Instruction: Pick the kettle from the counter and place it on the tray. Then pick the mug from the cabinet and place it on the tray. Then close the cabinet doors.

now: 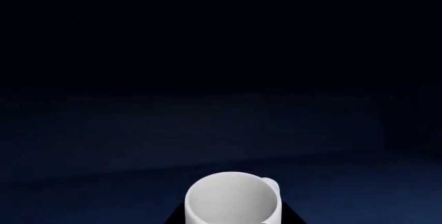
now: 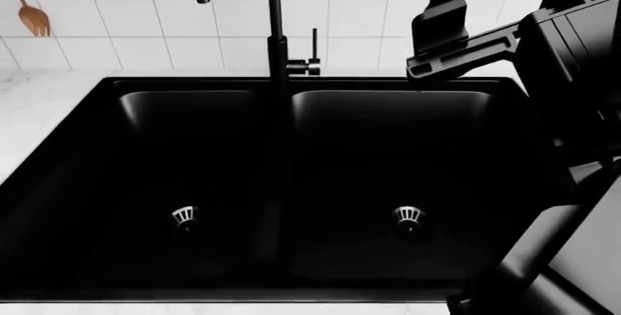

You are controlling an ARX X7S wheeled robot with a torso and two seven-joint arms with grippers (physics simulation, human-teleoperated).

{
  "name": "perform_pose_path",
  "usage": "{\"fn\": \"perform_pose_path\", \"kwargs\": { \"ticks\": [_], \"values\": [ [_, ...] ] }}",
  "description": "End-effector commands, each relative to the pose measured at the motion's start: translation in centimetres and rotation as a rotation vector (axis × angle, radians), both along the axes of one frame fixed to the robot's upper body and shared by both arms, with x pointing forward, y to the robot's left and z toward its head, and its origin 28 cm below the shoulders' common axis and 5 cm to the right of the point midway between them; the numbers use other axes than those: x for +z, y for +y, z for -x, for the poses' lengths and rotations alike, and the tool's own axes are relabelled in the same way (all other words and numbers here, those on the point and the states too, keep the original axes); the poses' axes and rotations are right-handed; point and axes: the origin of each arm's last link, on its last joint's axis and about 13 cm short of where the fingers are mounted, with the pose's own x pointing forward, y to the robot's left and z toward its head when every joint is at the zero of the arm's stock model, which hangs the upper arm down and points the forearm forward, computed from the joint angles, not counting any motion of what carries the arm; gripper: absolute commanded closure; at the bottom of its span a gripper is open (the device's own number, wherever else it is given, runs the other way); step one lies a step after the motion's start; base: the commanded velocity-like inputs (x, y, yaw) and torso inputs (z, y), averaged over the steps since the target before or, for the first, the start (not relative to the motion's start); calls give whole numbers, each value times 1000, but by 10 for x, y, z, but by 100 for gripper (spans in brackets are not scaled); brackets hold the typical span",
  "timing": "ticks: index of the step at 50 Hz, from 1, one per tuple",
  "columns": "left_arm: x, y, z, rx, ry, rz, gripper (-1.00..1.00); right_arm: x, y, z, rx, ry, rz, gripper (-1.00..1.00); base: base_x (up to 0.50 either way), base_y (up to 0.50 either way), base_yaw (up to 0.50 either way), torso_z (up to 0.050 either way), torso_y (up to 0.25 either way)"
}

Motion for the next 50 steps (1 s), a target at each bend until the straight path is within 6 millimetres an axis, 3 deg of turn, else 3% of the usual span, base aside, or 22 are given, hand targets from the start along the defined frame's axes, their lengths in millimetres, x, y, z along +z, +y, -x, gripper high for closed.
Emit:
{"fn": "perform_pose_path", "kwargs": {
  "ticks": [1,17,31,36,43,50],
  "values": [
    [1,4,2,4,1,15,100,0,2,-2,1,6,5,-100,-500,0,0,0,0],
    [3,9,36,-76,-40,24,100,-3,5,-11,5,24,9,-100,-48,0,0,0,0],
    [-10,37,68,-57,-21,-8,100,-4,8,-14,16,30,10,-100,0,0,0,0,0],
    [-48,44,66,-49,21,-34,100,-3,11,-13,21,31,15,-100,0,0,0,0,0],
    [-79,41,74,-93,65,-65,100,-2,13,-13,24,31,17,-100,0,0,0,0,0],
    [-122,39,69,-89,110,-100,100,-5,12,-14,27,36,14,-100,0,0,0,0,0]
  ]
}}
